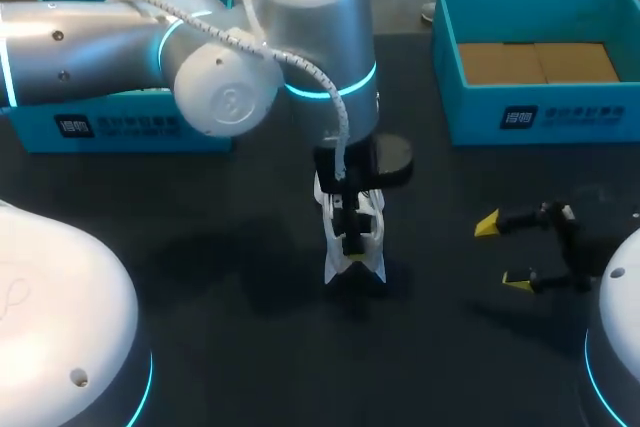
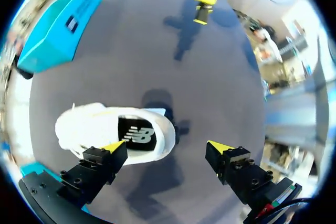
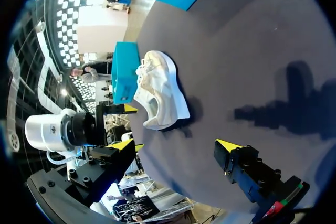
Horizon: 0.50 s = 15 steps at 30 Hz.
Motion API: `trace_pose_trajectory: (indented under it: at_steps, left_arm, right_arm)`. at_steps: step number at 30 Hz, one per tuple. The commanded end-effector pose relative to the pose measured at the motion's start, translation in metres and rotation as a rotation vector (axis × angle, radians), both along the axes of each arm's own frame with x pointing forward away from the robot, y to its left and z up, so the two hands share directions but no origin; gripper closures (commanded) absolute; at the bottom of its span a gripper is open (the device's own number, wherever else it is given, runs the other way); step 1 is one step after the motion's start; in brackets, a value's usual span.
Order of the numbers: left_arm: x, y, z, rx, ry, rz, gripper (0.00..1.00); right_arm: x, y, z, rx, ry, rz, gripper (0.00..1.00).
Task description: Take the shoe out of the shoebox, open the shoe tongue, remove and reinsert the insole, then place the shoe into the shoebox
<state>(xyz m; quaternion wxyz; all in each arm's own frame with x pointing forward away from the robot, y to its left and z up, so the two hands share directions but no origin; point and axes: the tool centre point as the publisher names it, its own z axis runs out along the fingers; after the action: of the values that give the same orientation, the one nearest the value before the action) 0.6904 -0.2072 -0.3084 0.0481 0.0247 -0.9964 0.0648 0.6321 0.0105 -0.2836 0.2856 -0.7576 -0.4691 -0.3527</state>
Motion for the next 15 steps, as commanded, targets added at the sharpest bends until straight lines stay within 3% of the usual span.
trace_pose_trajectory:
  at_steps: [1,15]
  left_arm:
    - [-0.004,-0.003,-0.008,0.017,-0.004,0.062,0.00]
    - [-0.007,-0.011,-0.035,0.032,0.011,0.052,0.00]
  right_arm:
    - [-0.013,-0.022,0.014,-0.009,0.005,-0.001,0.00]
    - [-0.013,-0.026,0.013,-0.009,0.012,-0.001,0.00]
